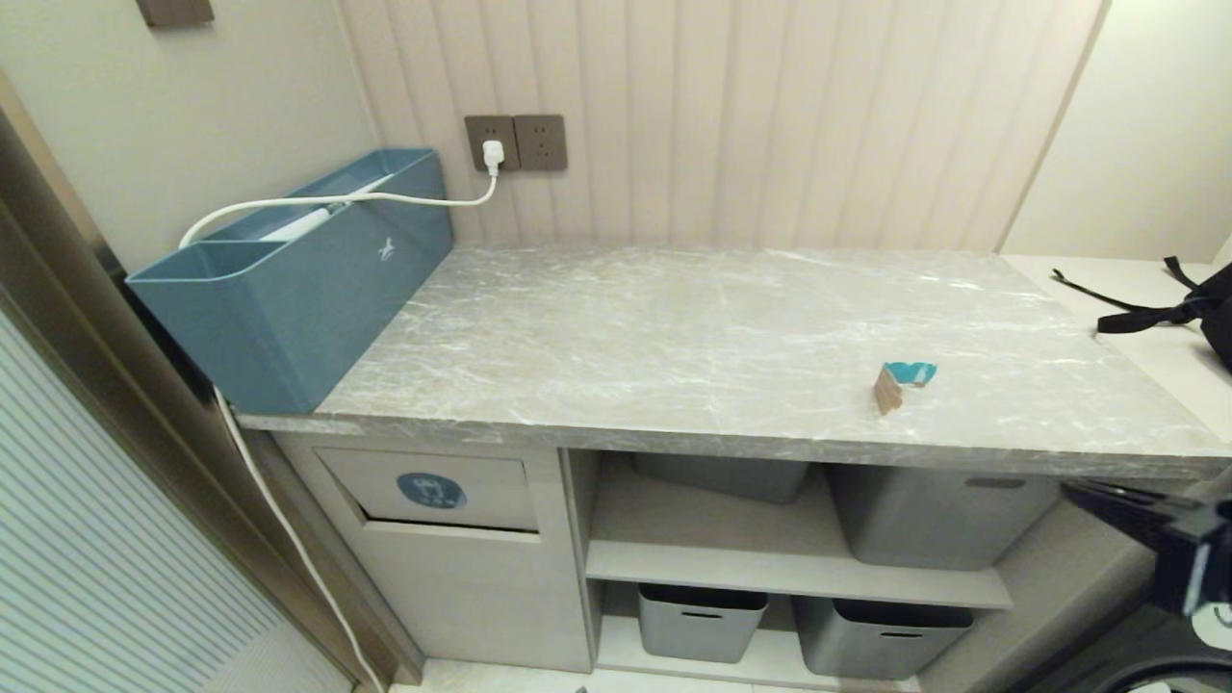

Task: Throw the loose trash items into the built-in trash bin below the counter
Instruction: Pick up the garbage

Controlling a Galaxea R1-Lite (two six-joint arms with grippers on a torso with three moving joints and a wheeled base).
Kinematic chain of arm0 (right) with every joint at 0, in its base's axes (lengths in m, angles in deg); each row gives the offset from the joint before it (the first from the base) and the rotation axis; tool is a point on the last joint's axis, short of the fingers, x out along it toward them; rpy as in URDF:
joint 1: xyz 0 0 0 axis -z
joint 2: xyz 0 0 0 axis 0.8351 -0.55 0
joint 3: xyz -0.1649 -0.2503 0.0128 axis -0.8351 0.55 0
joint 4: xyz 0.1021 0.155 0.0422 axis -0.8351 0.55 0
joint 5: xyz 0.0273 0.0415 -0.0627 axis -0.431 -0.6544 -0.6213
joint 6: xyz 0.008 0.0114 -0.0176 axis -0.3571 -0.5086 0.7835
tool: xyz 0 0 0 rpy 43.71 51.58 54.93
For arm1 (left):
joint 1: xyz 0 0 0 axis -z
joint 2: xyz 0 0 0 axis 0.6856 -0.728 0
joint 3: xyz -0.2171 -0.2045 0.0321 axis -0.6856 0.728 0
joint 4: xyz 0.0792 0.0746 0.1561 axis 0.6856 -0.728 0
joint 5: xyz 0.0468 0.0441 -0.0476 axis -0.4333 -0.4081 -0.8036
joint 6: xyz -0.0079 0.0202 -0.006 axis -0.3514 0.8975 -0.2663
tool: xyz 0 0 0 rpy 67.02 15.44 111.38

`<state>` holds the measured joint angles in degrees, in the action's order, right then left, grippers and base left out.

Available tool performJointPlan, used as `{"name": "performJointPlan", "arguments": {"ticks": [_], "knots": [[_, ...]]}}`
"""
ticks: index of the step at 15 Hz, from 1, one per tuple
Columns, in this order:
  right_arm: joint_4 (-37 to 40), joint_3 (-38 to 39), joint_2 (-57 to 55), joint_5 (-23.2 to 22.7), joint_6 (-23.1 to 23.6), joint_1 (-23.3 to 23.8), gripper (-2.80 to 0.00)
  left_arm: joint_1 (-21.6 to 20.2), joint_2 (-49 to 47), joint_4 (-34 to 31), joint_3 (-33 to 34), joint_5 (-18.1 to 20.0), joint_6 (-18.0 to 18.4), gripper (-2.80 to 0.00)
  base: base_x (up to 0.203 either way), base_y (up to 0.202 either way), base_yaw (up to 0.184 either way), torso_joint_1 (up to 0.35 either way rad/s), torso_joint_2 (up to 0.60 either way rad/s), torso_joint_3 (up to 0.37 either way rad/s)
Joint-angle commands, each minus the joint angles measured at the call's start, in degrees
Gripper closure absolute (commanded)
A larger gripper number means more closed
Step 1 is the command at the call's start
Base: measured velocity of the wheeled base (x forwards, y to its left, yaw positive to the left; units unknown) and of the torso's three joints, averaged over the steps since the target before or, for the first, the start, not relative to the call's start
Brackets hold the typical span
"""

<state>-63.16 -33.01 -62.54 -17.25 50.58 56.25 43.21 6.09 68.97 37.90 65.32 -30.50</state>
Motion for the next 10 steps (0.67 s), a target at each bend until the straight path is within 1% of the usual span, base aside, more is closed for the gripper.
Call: {"name": "performJointPlan", "arguments": {"ticks": [1, 3, 5, 6, 7, 8, 10], "knots": [[-5.6, -1.3, -15.4, -0.6, 0.1, 0.0, 0.00, 0.0, -0.1, 0.0, 0.2, 0.0, -0.1, 0.00, 0.000, 0.000, 0.000, 0.000, 0.00, 0.000], [-11.8, -3.3, -22.9, -1.1, -0.2, -0.1, 0.00, 0.0, -0.1, 0.0, 0.2, 0.0, -0.1, 0.00, 0.000, 0.000, 0.000, 0.000, 0.00, 0.000], [-14.9, -7.1, -27.4, -1.2, -1.3, -0.1, 0.00, 0.0, -0.1, 0.0, 0.2, 0.0, -0.1, 0.00, 0.000, 0.000, 0.000, 0.000, 0.00, 0.000], [-15.4, -9.0, -29.2, -1.2, -1.5, -0.1, -0.50, 0.0, -0.1, 0.0, 0.2, 0.0, -0.1, 0.00, 0.000, 0.000, 0.000, 0.000, 0.00, 0.000], [-15.6, -10.7, -30.7, -1.2, -1.5, -0.2, -2.80, 0.0, -0.1, 0.0, 0.2, 0.1, -0.2, 0.00, 0.000, 0.000, 0.000, 0.000, 0.00, 0.000], [-15.6, -12.4, -31.8, -1.1, -1.5, -0.4, -2.80, 0.0, -0.1, 0.0, 0.2, 0.1, -0.2, 0.00, 0.000, 0.000, 0.000, 0.000, 0.00, 0.000], [-15.7, -15.5, -33.7, 0.4, -1.5, -1.5, -2.80, 0.0, -0.1, 0.0, 0.2, 0.0, -0.2, 0.00, 0.000, 0.000, 0.000, 0.000, 0.00, 0.000]]}}
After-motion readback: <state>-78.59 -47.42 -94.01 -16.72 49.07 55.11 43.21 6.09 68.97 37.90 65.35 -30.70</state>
